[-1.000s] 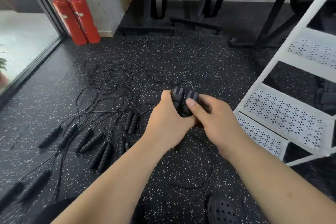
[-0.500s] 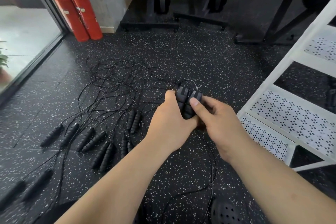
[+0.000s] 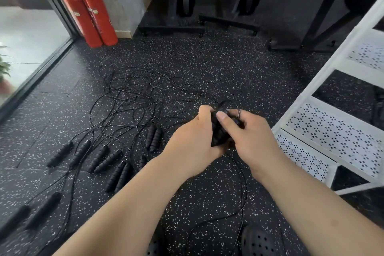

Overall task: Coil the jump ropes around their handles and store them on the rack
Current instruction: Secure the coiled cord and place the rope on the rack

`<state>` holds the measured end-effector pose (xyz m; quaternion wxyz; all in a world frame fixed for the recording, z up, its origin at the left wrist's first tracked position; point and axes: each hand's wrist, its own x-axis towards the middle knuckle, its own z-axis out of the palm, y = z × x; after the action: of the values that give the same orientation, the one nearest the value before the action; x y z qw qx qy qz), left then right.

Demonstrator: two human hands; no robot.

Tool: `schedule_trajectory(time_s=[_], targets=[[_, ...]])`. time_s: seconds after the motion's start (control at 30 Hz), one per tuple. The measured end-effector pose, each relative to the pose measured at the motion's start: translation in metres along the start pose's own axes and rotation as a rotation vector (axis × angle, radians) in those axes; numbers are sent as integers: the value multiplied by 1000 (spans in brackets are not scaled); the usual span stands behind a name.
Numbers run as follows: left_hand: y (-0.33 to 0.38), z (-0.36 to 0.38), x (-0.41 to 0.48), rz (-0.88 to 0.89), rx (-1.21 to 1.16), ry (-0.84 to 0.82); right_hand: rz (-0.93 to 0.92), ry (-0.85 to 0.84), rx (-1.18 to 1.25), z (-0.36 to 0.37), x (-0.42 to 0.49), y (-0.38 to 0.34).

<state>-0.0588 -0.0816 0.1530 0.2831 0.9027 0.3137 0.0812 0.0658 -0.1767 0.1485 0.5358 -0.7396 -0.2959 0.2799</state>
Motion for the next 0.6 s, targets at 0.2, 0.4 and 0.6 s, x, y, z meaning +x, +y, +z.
schedule_trajectory(time_s=[0.2,0.4,0.6], targets=[[1,10,-4,31,222,164,103,127,184,9,-3,6],[2,13,-5,-30,314,163,193,56,288,9,-4,6],[-1,-3,2,-72,249,103,-43,146,-203,-26,17,-6]])
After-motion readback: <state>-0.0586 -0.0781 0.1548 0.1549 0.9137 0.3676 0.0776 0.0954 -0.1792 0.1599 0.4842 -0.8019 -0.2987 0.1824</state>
